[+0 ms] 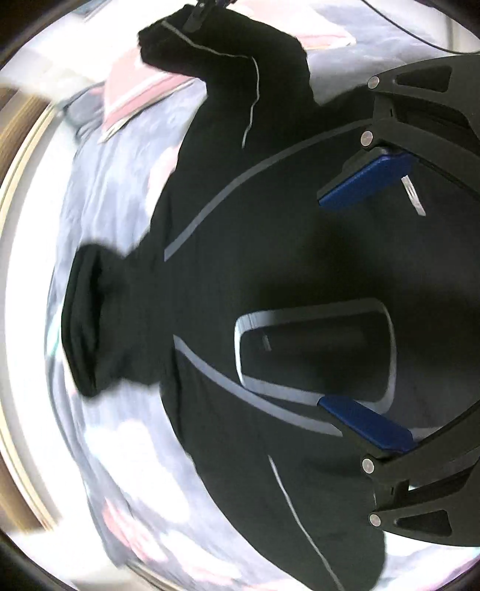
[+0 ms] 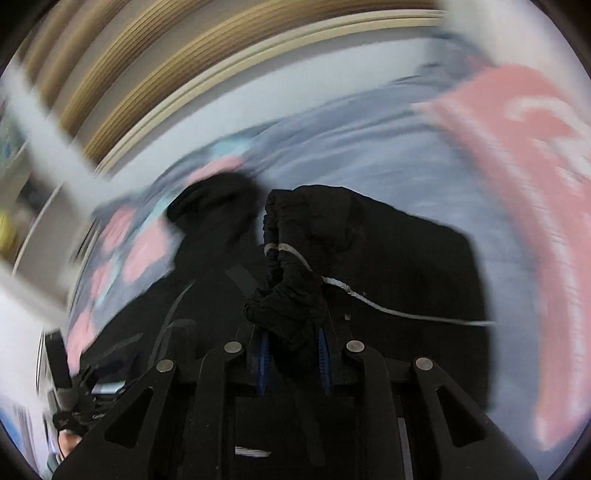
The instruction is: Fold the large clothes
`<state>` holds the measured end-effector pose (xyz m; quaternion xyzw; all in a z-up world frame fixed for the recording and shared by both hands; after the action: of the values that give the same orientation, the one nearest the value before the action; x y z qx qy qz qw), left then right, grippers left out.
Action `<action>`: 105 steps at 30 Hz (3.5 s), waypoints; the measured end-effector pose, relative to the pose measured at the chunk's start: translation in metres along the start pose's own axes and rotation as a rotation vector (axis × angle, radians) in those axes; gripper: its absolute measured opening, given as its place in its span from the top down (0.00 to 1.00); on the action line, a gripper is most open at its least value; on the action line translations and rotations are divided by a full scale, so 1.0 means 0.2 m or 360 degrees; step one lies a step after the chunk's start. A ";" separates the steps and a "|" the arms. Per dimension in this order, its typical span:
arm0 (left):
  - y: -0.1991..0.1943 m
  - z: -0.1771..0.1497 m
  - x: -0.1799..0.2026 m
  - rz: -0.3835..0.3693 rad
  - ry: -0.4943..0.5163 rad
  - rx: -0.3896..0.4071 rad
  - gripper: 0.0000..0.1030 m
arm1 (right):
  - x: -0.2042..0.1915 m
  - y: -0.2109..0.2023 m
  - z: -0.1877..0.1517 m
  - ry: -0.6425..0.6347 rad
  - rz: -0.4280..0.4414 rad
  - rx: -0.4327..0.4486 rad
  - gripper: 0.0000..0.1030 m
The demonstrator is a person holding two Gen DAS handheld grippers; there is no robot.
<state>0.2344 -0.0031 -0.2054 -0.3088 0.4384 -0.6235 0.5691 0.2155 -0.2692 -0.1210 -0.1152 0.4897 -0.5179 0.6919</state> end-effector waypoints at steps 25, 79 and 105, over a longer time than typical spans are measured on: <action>0.24 -0.14 -0.52 -0.0356 -0.0282 -0.0054 0.03 | -0.53 0.90 -0.50 -0.0288 0.0155 -0.0605 0.33; 0.62 -0.05 -0.37 -0.0212 -0.0172 -0.0152 0.34 | 0.00 0.92 -0.73 -0.0135 -0.0456 -0.0670 0.27; 0.15 -0.89 -2.36 0.0041 -0.1364 -0.0012 0.34 | -0.52 0.46 -1.02 0.0027 -0.0256 -0.0631 0.27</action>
<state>0.1668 0.4957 -0.2551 -0.5365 0.1684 -0.4300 0.7063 0.1104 -0.0730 -0.2248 -0.2833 0.5771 -0.4660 0.6080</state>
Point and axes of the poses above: each gripper's, at about its wrist camera, not at the fingertips, and y roughly the way its jaws point, x to its right, z to its top, the point moved 8 cm from there along y, roughly the way its jaws point, and after that the axes turned 14 degrees about z, right-handed, at the moved point
